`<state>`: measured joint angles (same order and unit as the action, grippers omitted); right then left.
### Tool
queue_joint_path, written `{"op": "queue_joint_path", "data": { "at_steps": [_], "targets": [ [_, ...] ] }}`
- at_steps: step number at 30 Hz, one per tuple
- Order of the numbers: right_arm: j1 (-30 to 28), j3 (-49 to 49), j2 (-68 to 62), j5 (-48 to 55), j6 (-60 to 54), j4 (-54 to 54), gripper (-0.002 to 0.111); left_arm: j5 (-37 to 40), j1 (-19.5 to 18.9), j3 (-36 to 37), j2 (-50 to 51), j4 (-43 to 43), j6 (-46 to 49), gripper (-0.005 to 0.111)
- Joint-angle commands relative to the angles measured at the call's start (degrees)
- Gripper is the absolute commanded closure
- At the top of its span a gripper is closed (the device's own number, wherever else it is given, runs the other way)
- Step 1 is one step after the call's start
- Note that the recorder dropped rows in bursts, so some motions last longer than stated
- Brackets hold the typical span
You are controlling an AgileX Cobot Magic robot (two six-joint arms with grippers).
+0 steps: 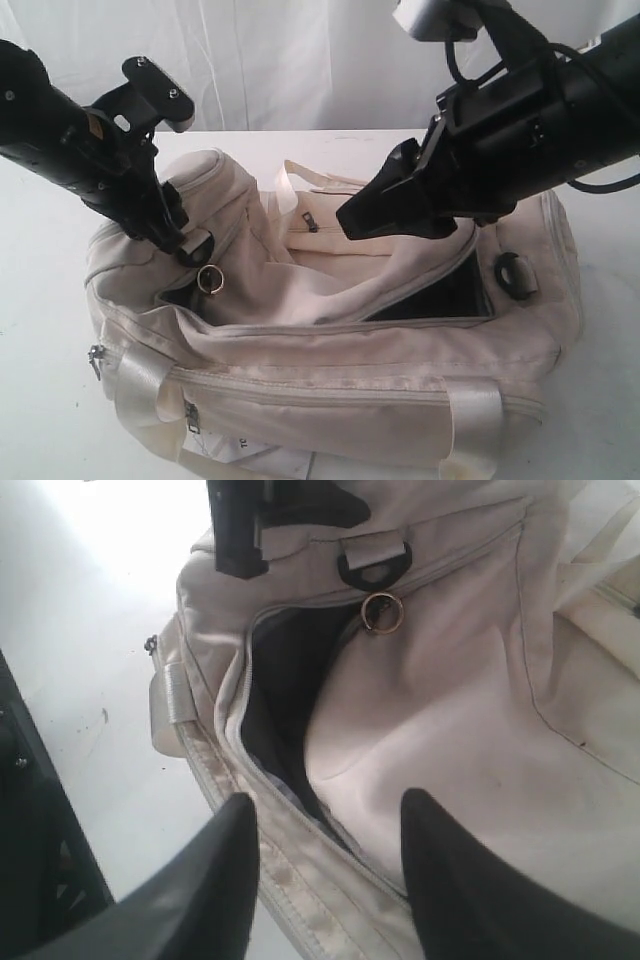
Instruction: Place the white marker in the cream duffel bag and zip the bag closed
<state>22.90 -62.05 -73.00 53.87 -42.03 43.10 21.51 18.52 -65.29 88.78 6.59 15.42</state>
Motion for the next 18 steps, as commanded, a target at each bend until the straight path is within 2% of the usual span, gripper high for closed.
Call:
{"op": "queue_joint_path", "data": {
  "at_steps": [1, 3, 8, 15, 18],
  "targets": [
    [0.03, -0.18, 0.12, 0.78, -0.79, 0.83, 0.065, -2.45, 0.24, -0.29, 1.16, -0.07, -2.20, 0.055],
    [0.03, -0.18, 0.12, 1.72, -0.79, 0.99, 0.065, -3.09, 0.24, -0.29, 1.47, 0.72, -3.08, 0.066],
    [0.03, -0.18, 0.12, 4.78, -2.96, 1.92, 0.065, -2.50, 0.24, -0.29, 1.84, 3.64, -3.61, 0.104],
    [0.03, -0.18, -0.57, 1.28, -7.21, 3.10, 0.065, 2.12, 0.24, -2.98, 1.59, 3.76, -5.56, 0.107],
    [0.03, -0.18, -2.05, -0.98, -9.19, 3.15, 0.065, 1.33, 0.24, -3.54, -0.07, 2.95, -6.85, 0.107]
  ]
}}
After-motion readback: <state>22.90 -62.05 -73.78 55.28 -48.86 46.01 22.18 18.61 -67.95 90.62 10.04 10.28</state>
